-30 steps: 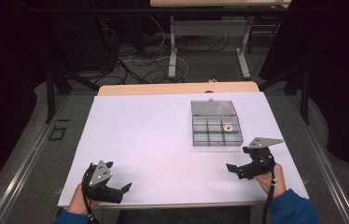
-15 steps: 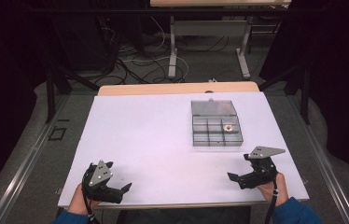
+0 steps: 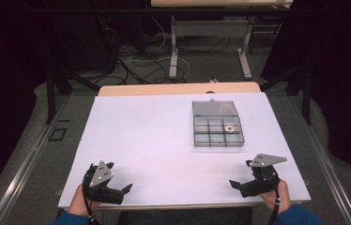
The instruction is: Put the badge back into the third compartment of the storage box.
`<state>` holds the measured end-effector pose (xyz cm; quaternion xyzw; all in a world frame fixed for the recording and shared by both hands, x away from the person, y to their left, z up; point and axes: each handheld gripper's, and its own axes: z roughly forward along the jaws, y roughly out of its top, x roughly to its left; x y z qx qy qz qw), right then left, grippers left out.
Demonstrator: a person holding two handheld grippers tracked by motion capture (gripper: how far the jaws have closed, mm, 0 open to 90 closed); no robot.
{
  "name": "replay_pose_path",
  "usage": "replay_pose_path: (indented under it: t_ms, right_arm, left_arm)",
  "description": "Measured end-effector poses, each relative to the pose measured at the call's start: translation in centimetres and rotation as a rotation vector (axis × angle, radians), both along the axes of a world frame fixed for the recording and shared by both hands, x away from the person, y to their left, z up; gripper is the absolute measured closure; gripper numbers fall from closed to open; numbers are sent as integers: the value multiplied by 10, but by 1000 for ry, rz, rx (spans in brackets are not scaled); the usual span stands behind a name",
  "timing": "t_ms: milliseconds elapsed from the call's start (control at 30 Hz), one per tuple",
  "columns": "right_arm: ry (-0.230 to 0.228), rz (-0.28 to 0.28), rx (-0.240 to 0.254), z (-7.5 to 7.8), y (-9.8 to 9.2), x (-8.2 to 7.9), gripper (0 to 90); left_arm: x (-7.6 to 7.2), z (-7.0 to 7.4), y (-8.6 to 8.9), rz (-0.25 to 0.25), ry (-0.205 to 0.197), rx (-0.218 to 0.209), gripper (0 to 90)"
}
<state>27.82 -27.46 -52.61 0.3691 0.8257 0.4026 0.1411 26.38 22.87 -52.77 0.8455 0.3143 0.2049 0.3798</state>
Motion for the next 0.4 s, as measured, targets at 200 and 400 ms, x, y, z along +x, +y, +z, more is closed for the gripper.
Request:
replay_pose_path:
  t_ms: [200,400]
  right_arm:
    - [-28,-5,12,-2,-4,-2,0]
    - [-33,-17,29,-5,-11,0,0]
  left_arm:
    - [0,0,0,-1,-1,-1,12]
    - [1,0,-1,-5,8,-11,11]
